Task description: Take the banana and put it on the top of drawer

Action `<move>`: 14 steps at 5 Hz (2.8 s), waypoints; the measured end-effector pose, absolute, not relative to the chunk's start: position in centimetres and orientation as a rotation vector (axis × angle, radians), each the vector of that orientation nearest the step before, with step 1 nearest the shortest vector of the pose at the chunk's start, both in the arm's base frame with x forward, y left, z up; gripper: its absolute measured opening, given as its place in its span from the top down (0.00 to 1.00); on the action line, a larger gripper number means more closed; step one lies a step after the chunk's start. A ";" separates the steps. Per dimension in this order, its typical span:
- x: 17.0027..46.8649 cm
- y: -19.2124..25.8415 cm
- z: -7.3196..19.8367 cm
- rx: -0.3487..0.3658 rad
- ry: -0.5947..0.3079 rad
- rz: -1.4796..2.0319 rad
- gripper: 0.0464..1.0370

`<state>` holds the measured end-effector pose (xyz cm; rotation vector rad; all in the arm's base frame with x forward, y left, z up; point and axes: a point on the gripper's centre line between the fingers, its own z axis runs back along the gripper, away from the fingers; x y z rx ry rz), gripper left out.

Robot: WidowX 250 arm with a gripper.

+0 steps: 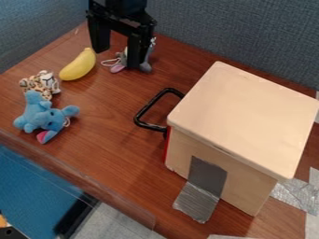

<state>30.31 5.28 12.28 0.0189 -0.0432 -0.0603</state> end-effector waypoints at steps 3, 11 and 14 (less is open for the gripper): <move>32.5 11.7 9.3 -0.022 -0.066 0.026 0.04; 35.5 19.8 0.3 0.139 -0.006 0.065 0.37; 35.6 15.1 7.0 0.104 -0.162 -0.012 0.48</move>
